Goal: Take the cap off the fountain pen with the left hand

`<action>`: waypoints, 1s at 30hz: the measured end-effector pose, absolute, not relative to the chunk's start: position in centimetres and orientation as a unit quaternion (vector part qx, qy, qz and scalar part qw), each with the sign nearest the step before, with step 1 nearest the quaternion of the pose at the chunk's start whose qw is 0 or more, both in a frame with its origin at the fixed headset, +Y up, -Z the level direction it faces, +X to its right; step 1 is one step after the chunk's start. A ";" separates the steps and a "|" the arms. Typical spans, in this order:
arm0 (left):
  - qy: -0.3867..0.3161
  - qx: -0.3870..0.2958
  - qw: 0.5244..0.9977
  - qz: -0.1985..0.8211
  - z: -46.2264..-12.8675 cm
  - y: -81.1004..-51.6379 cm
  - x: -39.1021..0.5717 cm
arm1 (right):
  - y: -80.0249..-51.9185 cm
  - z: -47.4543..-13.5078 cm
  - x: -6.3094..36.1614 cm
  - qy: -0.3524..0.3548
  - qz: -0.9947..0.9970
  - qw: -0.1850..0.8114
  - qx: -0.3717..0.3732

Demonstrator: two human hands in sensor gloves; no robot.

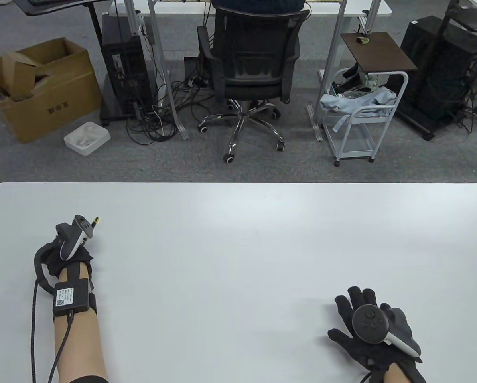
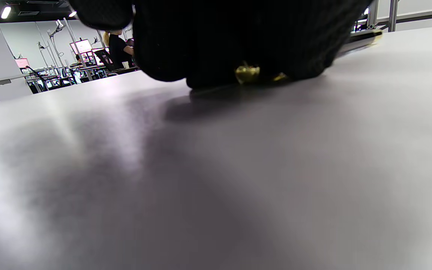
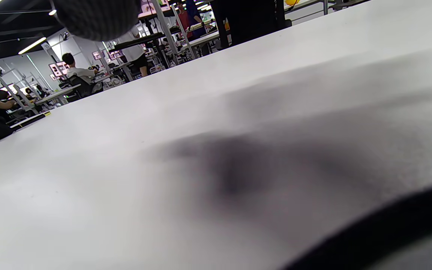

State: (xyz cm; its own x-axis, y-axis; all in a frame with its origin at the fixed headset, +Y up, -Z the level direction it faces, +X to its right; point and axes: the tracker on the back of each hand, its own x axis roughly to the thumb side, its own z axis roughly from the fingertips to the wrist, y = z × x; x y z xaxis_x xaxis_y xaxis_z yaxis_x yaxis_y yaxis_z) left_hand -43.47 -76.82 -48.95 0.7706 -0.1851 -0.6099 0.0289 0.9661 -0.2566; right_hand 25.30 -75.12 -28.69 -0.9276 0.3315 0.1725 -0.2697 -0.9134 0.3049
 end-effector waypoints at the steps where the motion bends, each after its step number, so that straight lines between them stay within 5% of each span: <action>1: 0.332 -0.119 0.934 -0.061 -49.1 -76.9 -43.5 | -75.1 -28.7 25.3 0.140 0.972 0.154 0.110; 8: 0.320 -0.135 0.937 -0.027 -49.1 -77.5 -43.9 | -75.0 -28.7 25.4 0.134 0.973 0.155 0.104; 16: 0.289 -0.078 0.952 -0.067 -48.3 -75.8 -42.2 | -75.0 -28.5 25.3 0.132 0.974 0.148 0.106; 30: 0.134 0.018 0.991 -0.005 -43.1 -66.5 -31.1 | -74.9 -28.2 25.0 0.136 0.974 0.146 0.106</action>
State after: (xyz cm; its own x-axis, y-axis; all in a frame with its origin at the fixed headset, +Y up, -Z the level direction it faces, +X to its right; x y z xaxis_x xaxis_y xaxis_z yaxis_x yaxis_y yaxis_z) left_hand -31.12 -66.50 -43.14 0.9638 -0.0059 -0.2666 0.0154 0.9993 0.0335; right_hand 25.01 -74.89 -28.17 -0.9351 0.3128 0.1666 -0.2553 -0.9207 0.2953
